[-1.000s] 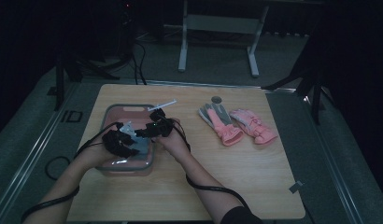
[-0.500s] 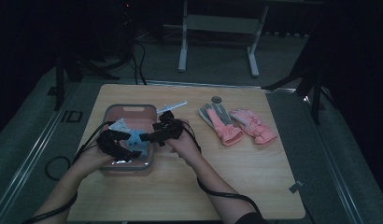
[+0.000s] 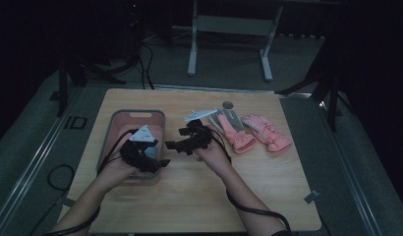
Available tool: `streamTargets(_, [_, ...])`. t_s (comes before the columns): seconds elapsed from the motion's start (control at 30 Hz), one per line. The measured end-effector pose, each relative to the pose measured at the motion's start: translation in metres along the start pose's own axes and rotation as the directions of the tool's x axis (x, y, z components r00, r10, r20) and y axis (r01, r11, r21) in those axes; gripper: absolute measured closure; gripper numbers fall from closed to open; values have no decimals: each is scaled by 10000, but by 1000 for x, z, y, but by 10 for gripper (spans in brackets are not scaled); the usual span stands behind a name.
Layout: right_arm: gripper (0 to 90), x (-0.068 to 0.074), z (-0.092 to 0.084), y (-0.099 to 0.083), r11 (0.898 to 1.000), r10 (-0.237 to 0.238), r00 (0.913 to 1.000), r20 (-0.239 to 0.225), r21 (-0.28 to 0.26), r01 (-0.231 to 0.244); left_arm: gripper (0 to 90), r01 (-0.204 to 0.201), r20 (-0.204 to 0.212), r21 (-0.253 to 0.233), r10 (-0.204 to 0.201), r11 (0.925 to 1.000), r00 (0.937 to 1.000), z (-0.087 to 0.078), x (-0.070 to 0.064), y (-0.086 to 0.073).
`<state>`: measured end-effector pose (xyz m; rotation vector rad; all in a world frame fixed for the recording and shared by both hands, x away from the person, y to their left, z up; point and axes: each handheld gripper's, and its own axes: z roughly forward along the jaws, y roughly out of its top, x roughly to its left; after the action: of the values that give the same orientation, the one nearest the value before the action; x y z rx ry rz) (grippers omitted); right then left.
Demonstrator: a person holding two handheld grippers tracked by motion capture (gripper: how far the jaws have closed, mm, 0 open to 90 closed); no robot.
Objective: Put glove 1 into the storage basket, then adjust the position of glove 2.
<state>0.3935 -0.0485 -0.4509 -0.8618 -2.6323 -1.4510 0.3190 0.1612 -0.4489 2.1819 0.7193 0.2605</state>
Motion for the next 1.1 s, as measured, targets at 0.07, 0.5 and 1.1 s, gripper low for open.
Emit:
streamTargets(0.07, [178,-4,-7,-4,10000,-14,9999,104,-5,14,147,-99,243,-21,100,9999,9997,5,-7,4])
streamTargets(0.5, [144,-23,-37,-37,9992,187,9987,473,358,-204,147,-511,664,5,510,9987,9965,33,-37,18])
streamTargets(1.1, [241,-49,-77,-78,9991,-161,9934,1134,413,115,147,-877,1441,-150,889,9960,9856,77,-69,8])
